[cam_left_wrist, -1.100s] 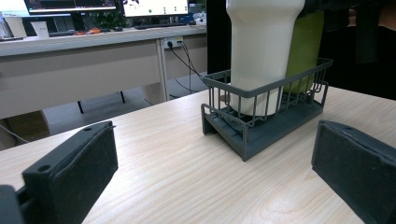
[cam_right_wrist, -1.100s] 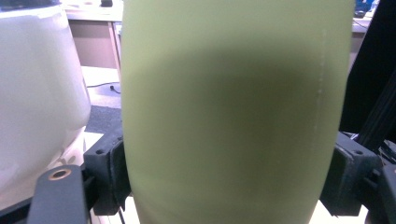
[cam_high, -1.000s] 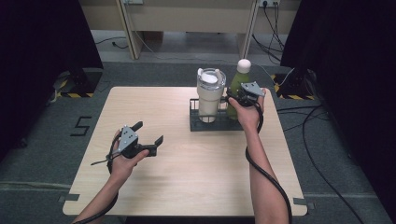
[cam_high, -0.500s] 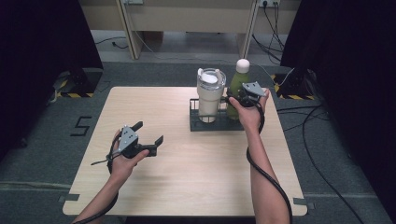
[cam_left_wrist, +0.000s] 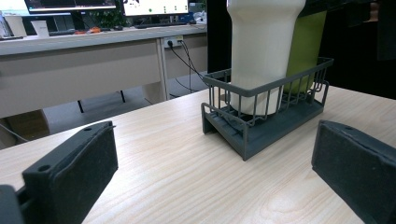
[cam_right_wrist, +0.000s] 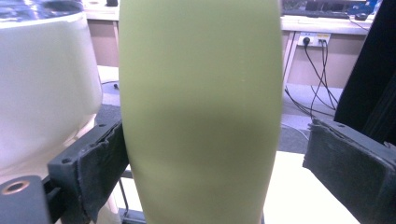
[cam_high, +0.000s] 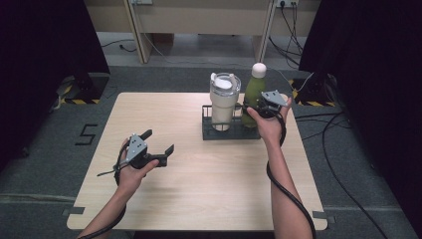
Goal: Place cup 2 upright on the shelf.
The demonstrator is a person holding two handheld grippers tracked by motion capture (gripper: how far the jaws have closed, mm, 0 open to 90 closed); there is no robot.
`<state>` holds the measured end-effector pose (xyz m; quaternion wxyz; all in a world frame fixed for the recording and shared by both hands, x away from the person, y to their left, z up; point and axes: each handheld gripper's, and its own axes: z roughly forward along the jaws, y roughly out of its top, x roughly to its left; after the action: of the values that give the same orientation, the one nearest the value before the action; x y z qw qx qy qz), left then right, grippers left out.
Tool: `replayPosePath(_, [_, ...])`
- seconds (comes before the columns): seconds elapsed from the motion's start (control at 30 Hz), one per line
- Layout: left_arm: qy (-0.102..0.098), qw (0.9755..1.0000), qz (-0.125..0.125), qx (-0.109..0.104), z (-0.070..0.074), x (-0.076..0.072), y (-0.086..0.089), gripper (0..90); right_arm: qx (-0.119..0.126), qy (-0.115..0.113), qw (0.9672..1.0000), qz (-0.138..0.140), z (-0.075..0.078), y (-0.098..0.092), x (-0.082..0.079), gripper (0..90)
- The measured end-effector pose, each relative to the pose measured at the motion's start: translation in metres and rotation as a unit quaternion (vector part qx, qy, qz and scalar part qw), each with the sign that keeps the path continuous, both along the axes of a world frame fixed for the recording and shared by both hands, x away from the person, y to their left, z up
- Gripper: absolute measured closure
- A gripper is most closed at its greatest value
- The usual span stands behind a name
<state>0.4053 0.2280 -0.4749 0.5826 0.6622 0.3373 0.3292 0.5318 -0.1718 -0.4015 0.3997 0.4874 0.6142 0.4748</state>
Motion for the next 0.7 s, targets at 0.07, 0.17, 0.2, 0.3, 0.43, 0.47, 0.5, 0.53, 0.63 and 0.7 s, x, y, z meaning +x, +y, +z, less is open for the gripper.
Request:
replayPosePath(0.07, [0.000,1.0000,-0.001,0.000,0.000,0.000,0.000,0.0,0.000,0.000,1.0000,0.001,0.001,-0.001,-0.003,6.3])
replayPosePath(0.17, [0.001,1.0000,-0.001,0.000,0.000,0.000,-0.001,0.0,0.000,-0.003,1.0000,0.002,0.003,-0.003,-0.008,6.3])
replayPosePath(0.2, [0.001,1.0000,0.000,0.000,-0.001,0.000,-0.001,0.0,-0.001,-0.004,1.0000,0.003,0.003,-0.004,-0.009,6.3])
replayPosePath(0.3, [0.002,1.0000,0.000,0.000,-0.001,0.000,-0.001,0.0,-0.004,-0.005,1.0000,0.007,0.004,-0.005,-0.014,6.1])
replayPosePath(0.43, [0.002,1.0000,-0.001,-0.001,-0.001,0.000,-0.001,0.0,-0.004,-0.003,1.0000,0.007,0.004,-0.008,-0.018,6.1])
replayPosePath(0.47, [0.002,1.0000,-0.001,-0.001,-0.001,0.000,-0.002,0.0,-0.004,-0.003,1.0000,0.008,0.004,-0.009,-0.019,6.1])
replayPosePath(0.5, [0.002,1.0000,-0.001,-0.001,-0.001,0.000,-0.002,0.0,-0.003,-0.003,1.0000,0.008,0.004,-0.009,-0.020,6.1])
replayPosePath(0.53, [0.003,1.0000,-0.001,-0.001,-0.001,0.000,-0.002,0.0,-0.002,-0.002,1.0000,0.008,0.003,-0.010,-0.021,6.1])
replayPosePath(0.63, [0.003,1.0000,-0.002,0.000,-0.001,0.000,-0.002,0.0,0.000,-0.002,1.0000,0.009,0.003,-0.011,-0.025,6.2])
replayPosePath(0.7, [0.004,1.0000,-0.002,0.000,-0.001,0.000,-0.002,0.0,0.000,0.000,1.0000,0.009,0.002,-0.012,-0.028,6.4])
